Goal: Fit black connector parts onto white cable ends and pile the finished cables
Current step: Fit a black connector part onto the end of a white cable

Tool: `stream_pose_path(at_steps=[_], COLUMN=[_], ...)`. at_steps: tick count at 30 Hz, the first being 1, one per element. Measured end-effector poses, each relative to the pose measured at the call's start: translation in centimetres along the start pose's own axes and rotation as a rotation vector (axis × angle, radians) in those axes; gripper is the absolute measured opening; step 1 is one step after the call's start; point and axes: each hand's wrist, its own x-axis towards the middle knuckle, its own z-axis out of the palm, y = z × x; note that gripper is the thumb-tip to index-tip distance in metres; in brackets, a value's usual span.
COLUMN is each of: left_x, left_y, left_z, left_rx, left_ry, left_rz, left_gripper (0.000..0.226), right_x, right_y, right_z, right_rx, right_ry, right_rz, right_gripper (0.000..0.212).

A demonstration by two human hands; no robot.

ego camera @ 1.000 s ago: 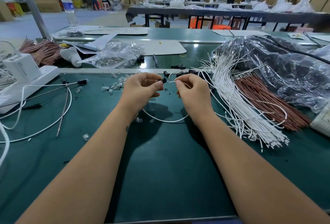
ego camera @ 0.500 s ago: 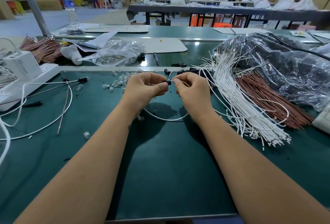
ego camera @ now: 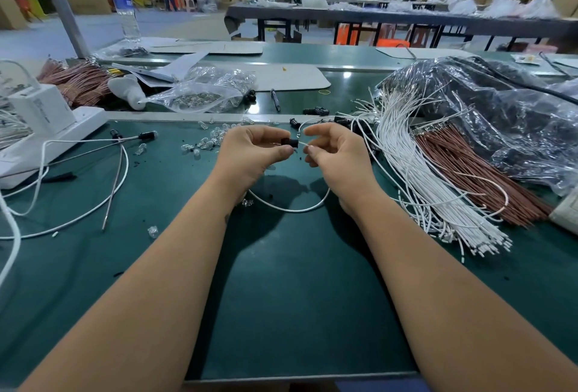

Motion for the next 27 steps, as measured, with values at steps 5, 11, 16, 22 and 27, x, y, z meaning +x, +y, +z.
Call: stream_pose_path(at_steps=[5,11,16,22,27], left_x=[-0.10,-0.28,-0.21,-0.23,-0.43], left_y=[-0.02,0.12,0.14,0.08,0.28], left_z=[-0.10,0.10,0.16,0.13,0.27], left_rx=[-0.019,-0.017,-0.009,0.001,-0.025], left_ry=[-0.013,-0.018,0.002,-0.005,-0.031], left_rz=[0.003,0.015,0.013,0.022,0.032], left_gripper=[0.020,0.019,0.019,0.021,0.022], right_x=[-0.02,0.01,0.03,-0.09,-0.34], right_y=[0.17,0.53,0.55,0.03,-0.36], right_z=[-0.06,0.06,0.17,0.25,0.31], right_rx=[0.099,-0.071,-0.174,-0.223,-0.224], right_ry=[-0.008,-0.022,0.023,0.027,0.004], right_rz=[0.000,-0.006,-0.069,-0.080,-0.034], right_gripper=[0.027,0.023,0.018,0.010,0.013])
